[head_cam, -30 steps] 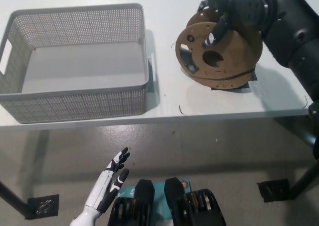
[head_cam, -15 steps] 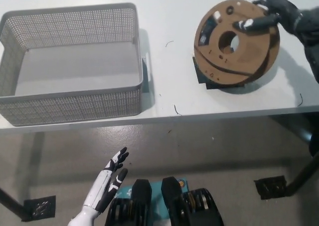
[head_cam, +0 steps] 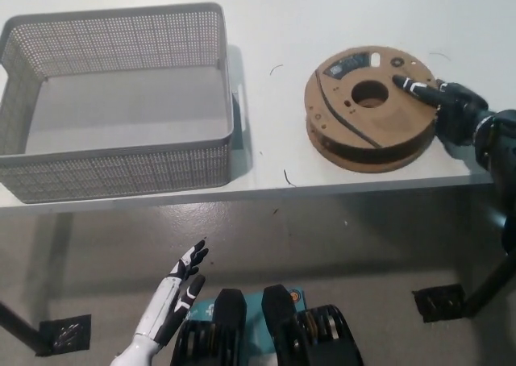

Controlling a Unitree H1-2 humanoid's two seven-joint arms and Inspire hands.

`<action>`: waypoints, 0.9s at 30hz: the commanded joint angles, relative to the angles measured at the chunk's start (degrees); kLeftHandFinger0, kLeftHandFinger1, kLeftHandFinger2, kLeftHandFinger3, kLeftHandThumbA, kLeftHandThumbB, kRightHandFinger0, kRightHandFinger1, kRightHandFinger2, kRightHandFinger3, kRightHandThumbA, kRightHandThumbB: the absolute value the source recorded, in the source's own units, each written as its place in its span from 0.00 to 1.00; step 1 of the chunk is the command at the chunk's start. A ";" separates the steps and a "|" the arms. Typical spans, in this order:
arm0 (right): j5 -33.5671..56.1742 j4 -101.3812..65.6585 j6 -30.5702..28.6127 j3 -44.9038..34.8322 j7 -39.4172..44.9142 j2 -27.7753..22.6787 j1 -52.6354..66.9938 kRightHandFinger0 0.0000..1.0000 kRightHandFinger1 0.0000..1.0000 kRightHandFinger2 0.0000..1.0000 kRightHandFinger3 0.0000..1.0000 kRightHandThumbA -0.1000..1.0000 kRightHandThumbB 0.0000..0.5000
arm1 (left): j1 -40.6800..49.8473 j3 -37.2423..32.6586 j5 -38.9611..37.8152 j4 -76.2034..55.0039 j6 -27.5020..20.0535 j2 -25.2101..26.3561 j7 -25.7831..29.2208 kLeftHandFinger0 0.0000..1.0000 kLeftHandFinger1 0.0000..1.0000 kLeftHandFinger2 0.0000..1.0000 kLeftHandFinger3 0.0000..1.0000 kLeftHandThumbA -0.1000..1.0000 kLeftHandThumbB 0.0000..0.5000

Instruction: Use the right hand to pick up a 3d printing filament and place it into a container on the left side

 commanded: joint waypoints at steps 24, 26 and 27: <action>22.86 -3.86 9.60 -20.14 -0.75 5.89 -17.07 0.00 0.18 0.67 1.00 0.00 0.16 | 2.12 -1.67 0.34 -3.25 -2.52 0.81 0.40 1.00 1.00 1.00 1.00 1.00 0.50; 22.10 -4.44 9.11 -18.26 0.45 6.48 -18.03 0.00 0.21 0.69 1.00 0.00 0.18 | 1.89 -1.86 0.16 -3.06 -2.52 0.84 0.28 1.00 1.00 1.00 1.00 1.00 0.51; 20.96 -4.99 8.36 -16.43 0.35 7.15 -18.79 0.00 0.21 0.69 1.00 0.00 0.21 | 1.94 -2.02 0.10 -3.03 -2.52 0.76 0.28 1.00 1.00 1.00 1.00 1.00 0.51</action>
